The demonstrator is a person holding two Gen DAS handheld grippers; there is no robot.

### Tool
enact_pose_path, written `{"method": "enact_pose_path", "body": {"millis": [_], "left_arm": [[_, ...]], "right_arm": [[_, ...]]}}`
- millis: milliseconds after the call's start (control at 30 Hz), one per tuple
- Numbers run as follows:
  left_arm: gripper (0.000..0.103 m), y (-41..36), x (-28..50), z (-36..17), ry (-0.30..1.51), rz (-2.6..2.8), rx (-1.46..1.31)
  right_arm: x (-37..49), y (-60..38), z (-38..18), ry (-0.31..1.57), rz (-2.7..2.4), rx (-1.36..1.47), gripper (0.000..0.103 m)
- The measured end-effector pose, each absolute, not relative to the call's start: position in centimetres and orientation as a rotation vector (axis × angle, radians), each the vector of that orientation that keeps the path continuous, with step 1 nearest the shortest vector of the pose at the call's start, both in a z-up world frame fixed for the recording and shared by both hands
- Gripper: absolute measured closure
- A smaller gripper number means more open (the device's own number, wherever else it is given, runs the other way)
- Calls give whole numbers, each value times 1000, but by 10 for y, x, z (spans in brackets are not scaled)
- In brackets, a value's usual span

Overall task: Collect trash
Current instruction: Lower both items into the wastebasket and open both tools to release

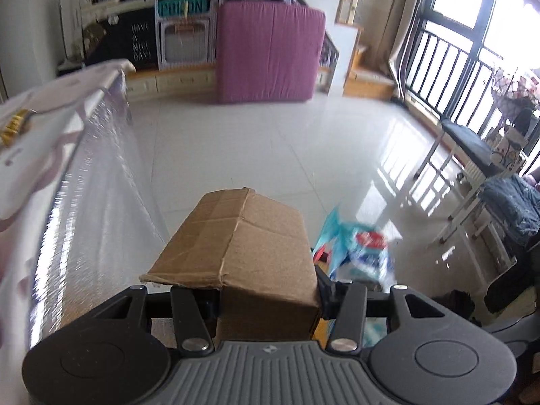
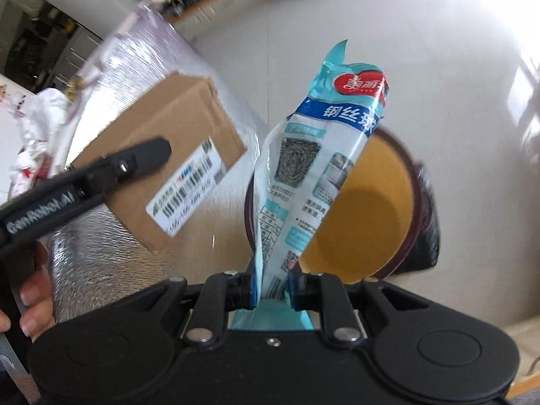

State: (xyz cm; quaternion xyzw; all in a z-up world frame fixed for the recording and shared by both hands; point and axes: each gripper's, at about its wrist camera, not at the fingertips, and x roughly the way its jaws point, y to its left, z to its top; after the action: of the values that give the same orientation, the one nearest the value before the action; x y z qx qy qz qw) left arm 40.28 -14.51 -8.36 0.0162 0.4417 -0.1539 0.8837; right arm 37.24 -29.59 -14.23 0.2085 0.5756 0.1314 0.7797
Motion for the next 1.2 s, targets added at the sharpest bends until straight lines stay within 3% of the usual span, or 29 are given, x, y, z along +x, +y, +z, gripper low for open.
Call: {"method": "enact_pose_path", "body": {"millis": [300, 533, 833, 1200], "left_arm": [[52, -156, 442, -129, 1102, -376, 26], [52, -166, 463, -166, 1246, -425, 20], [52, -162, 493, -213, 1395, -399, 2], [50, -166, 508, -253, 1435, -367, 10]], "right_arm": [[404, -287, -220, 1595, 349, 633, 85], [426, -290, -273, 1732, 262, 707, 80], [467, -313, -279, 1682, 150, 579, 69], [480, -339, -278, 1540, 14, 692, 68]]}}
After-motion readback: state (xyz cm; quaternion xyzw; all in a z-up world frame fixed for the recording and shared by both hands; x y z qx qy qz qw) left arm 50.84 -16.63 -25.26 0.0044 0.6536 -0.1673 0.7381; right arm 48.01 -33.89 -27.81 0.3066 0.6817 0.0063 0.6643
